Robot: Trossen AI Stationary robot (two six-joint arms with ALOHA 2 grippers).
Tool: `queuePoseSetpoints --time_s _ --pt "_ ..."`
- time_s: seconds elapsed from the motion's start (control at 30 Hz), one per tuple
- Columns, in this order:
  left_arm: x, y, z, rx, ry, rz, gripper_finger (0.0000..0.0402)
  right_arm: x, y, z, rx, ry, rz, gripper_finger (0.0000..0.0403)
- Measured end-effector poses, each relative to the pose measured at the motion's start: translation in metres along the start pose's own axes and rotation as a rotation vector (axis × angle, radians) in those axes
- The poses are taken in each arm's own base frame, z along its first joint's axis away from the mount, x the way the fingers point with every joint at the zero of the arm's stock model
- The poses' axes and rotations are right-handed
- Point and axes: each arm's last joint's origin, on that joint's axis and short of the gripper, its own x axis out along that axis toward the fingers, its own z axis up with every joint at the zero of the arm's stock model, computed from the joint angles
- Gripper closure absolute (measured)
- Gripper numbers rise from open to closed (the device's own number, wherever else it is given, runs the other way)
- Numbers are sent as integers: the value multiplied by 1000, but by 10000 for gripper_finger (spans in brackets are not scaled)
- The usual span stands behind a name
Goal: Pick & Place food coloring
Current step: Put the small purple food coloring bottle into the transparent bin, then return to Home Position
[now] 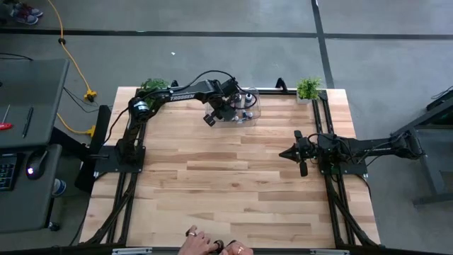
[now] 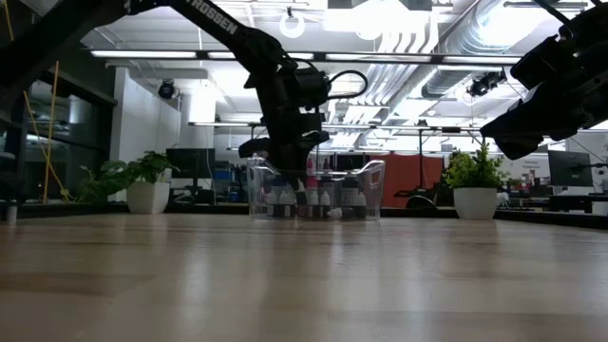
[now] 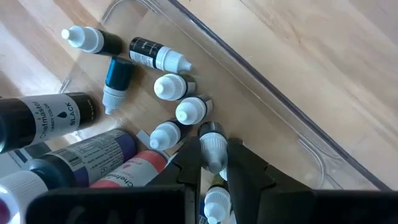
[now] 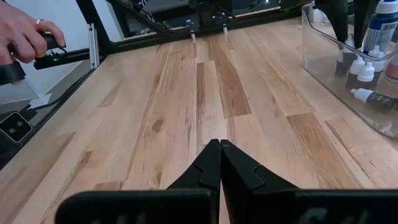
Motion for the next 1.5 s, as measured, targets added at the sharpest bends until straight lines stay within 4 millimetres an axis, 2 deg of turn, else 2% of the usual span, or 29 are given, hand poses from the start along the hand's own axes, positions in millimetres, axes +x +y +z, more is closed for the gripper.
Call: queuePoseSetpoints --time_s 0.67,1.07,1.5 --pt "4 0 0 -3 -19 -13 358 0 0 0 0 0 0 402" --pt "4 0 0 -4 16 0 269 0 0 0 0 0 0 402" --pt "5 1 0 -17 32 7 262 0 0 0 0 0 1 402"
